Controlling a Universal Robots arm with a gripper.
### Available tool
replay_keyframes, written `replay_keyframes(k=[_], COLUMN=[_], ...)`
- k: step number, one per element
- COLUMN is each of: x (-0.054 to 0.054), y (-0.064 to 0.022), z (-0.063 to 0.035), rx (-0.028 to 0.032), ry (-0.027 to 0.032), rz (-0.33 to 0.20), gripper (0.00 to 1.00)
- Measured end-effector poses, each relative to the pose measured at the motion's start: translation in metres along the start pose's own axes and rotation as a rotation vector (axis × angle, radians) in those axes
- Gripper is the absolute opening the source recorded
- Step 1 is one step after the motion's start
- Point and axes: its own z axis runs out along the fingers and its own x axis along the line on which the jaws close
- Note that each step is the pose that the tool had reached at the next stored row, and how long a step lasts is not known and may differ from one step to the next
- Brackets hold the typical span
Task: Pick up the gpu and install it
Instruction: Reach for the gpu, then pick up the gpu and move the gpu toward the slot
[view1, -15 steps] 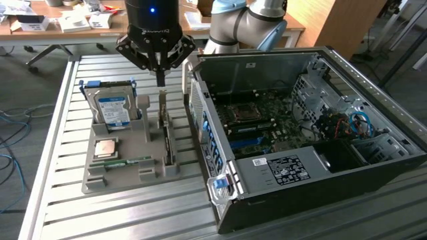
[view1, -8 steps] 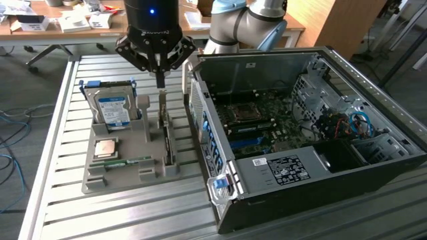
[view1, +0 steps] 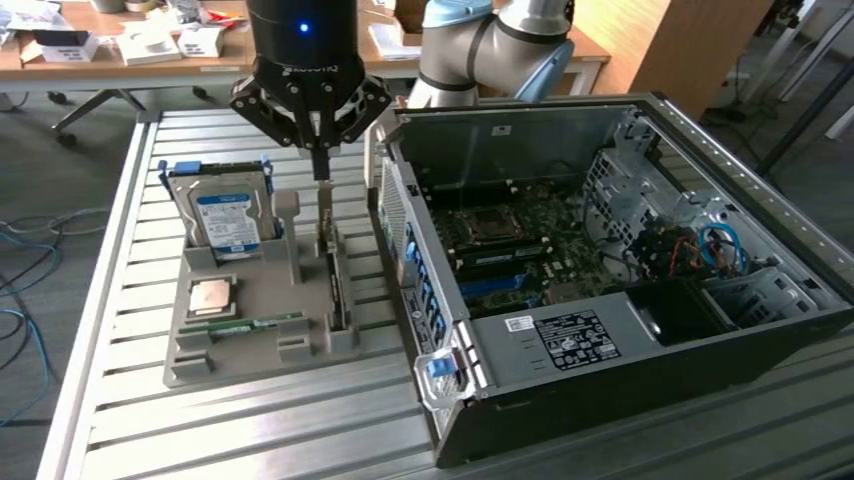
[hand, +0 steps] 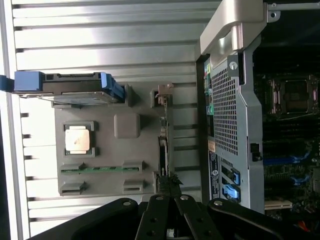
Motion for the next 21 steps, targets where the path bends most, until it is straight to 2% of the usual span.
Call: replay_keyframes(k=[14,16,17,19,21], x=[-0.0001,-0.0001,-0.0001,-0.0001,0.0], y=[-0.0001,-0.0001,-0.0002,-0.0002,-0.0001], z=[0.0004,0.0004,0.0004,0.0004,0.0004], rx=[-0.0001,-0.0001,-0.0001,-0.0001,-0.0001], ry=[0.0,-0.0001,-0.0001,-0.0001,-0.0001], rz=[0.0,0.0,0.0,0.0,0.0], gripper=[0.11,0.23,0.23,0.35,0.35])
